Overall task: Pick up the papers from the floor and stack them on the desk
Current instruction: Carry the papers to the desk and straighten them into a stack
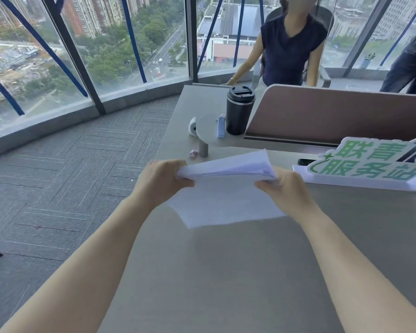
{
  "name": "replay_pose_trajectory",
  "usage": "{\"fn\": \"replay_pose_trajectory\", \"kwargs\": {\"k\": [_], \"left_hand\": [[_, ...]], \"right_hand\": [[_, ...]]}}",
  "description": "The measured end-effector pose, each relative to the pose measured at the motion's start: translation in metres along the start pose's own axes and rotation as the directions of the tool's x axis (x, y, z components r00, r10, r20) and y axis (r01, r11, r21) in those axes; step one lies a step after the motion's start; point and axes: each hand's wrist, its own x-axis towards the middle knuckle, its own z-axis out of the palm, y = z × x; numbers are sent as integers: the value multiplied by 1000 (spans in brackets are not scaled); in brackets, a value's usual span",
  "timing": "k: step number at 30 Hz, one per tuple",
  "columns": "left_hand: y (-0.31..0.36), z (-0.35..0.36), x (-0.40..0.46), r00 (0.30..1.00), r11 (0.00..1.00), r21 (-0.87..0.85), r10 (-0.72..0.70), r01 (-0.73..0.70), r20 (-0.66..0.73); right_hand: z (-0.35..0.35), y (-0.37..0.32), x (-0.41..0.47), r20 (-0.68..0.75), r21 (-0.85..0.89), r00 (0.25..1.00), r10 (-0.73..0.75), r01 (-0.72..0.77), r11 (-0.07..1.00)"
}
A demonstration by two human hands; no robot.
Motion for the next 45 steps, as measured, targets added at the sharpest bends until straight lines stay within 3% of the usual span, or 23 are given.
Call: {"fn": "replay_pose_trajectory", "kwargs": {"k": [2, 3, 4, 6, 7, 9, 14, 18, 21, 25, 28, 34, 38, 45], "left_hand": [[-23, -2, 0, 996, 997, 1, -78, 78, -47], [-40, -2, -3, 986, 980, -118, -163, 157, -42], [-51, -3, -7, 970, 923, -307, -245, 233, 0], [-64, 3, -18, 936, 711, -613, -311, 345, 166], [-67, 9, -23, 928, 650, -663, -286, 371, 239], [-65, 27, -30, 919, 653, -647, -271, 395, 287], [-64, 62, -32, 892, 490, -784, -417, 380, 172], [-67, 100, -55, 832, 478, -705, -466, 524, 302], [-68, 114, -57, 806, 487, -690, -538, 535, 245], [-71, 99, -45, 863, 554, -713, -484, 430, 145], [-86, 73, -32, 870, 589, -692, -479, 418, 119], [-138, 74, -6, 765, 643, -442, -615, 626, 189], [-171, 94, 7, 714, 630, -356, -671, 690, 197], [-196, 115, 12, 739, 713, -198, -656, 673, 149]], "right_hand": [[8, 13, -13, -38, 198, 992, 117, -107, 974], [11, 20, -19, -45, 284, 983, 179, -159, 946], [14, 26, -25, -39, 352, 973, 226, -198, 915], [20, 38, -32, -24, 435, 956, 292, -253, 864], [23, 40, -33, -17, 462, 952, 306, -264, 847], [25, 40, -33, -9, 483, 954, 299, -258, 837], [34, 52, -34, 35, 556, 966, 256, -232, 798], [70, 79, -53, 70, 529, 933, 353, -335, 780], [86, 90, -57, 60, 521, 909, 411, -380, 764], [86, 82, -43, 22, 491, 923, 385, -346, 800], [86, 62, -16, 82, 502, 931, 356, -347, 792], [143, 45, 26, 329, 360, 838, 436, -538, 762], [176, 50, 44, 359, 295, 808, 467, -573, 764], [207, 61, 58, 287, 132, 815, 503, -554, 822]]}}
